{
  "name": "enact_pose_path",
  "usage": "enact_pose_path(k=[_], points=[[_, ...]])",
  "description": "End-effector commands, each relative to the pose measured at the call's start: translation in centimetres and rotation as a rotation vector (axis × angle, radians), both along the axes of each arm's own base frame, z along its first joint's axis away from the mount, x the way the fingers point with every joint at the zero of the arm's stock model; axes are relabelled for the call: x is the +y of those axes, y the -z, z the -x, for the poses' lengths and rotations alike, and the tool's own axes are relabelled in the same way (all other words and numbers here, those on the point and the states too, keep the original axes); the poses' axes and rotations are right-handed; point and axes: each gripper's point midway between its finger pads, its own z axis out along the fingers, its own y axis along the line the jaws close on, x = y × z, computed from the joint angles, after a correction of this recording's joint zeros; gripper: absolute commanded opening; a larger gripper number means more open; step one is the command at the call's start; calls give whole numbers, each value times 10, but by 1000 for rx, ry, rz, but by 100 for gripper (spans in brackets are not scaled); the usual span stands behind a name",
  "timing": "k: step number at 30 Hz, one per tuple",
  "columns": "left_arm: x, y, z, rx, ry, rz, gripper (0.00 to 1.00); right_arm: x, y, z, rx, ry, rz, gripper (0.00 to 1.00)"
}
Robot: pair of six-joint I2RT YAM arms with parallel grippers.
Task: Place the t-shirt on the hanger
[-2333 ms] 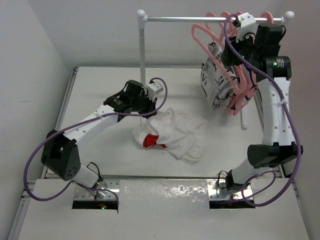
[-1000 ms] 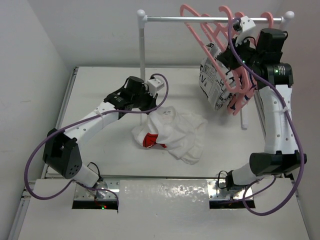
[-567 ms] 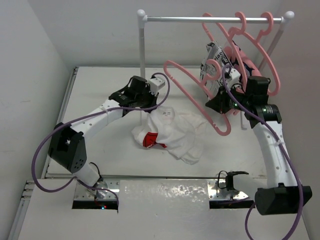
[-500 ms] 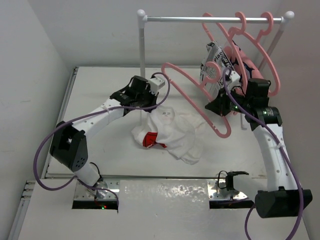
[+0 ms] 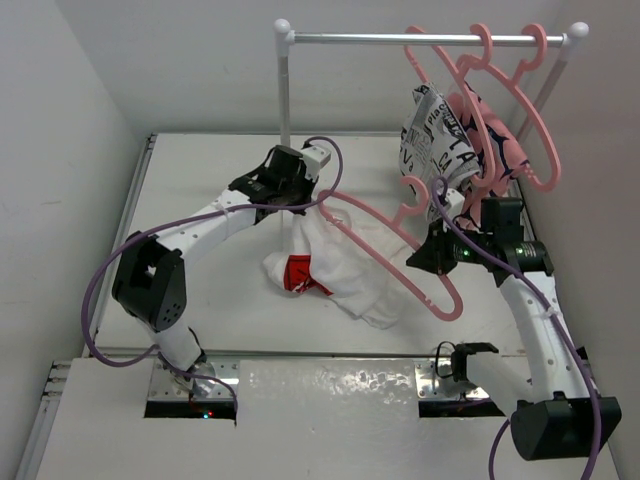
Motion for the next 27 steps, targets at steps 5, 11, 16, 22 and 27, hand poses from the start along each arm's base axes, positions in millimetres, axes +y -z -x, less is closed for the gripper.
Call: enact_pose_path(k=[5,11,16,22,27], points=[[-8,-30,-19,-92,11,46,0,12,0,7,-16,-96,-15,0],[-15,-38,-14,-91,54,72,0,9,21,7,10,-108,98,0],[-16,-45,2,-85,116,89,0,12,17,-4,-37,-123,147,0],[-41,-66,39,-75,380,169,0,37,13,9,-100,-293,135,0],[-46,-92,70,-36,505,222,0,44,-3,-1,-197,-212,62,0]])
